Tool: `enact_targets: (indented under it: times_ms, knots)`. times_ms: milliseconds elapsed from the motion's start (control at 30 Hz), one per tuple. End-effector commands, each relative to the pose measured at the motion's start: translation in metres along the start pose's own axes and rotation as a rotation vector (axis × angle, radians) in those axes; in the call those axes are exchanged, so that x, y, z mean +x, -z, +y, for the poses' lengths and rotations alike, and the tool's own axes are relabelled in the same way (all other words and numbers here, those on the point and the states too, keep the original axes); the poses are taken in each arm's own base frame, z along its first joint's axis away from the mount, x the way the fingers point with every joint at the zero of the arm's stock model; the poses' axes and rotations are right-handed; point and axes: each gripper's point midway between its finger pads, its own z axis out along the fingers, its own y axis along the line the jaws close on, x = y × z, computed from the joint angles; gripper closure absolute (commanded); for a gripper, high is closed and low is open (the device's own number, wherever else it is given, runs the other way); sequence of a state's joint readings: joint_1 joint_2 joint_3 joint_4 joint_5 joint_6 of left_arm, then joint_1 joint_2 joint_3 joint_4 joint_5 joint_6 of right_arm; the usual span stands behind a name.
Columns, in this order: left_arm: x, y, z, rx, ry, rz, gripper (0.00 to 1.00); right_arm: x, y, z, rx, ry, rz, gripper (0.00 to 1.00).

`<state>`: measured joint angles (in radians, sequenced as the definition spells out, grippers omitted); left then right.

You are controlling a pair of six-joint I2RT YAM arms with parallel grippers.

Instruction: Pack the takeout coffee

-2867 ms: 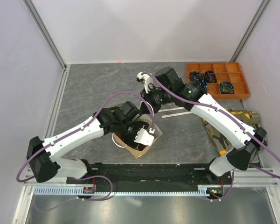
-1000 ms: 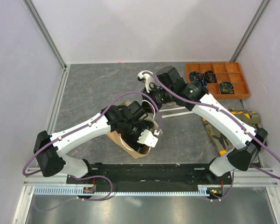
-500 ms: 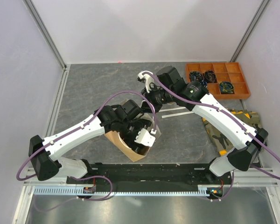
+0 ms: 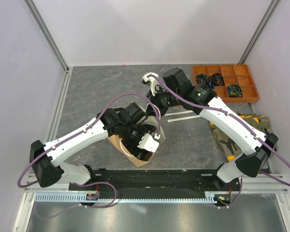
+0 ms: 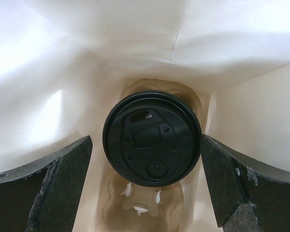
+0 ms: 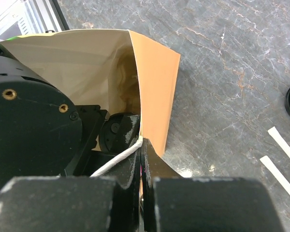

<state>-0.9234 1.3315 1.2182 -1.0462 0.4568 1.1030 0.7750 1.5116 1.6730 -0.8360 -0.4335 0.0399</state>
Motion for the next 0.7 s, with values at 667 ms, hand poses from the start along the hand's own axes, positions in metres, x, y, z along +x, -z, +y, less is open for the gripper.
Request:
enact_targets:
  times_ms: [667]
  knots:
    - [-0.038, 0.031, 0.024, -0.068, -0.08, -0.105, 0.0, -0.022, 0.018, -0.004, 0.059, 0.183, -0.053, 1.0]
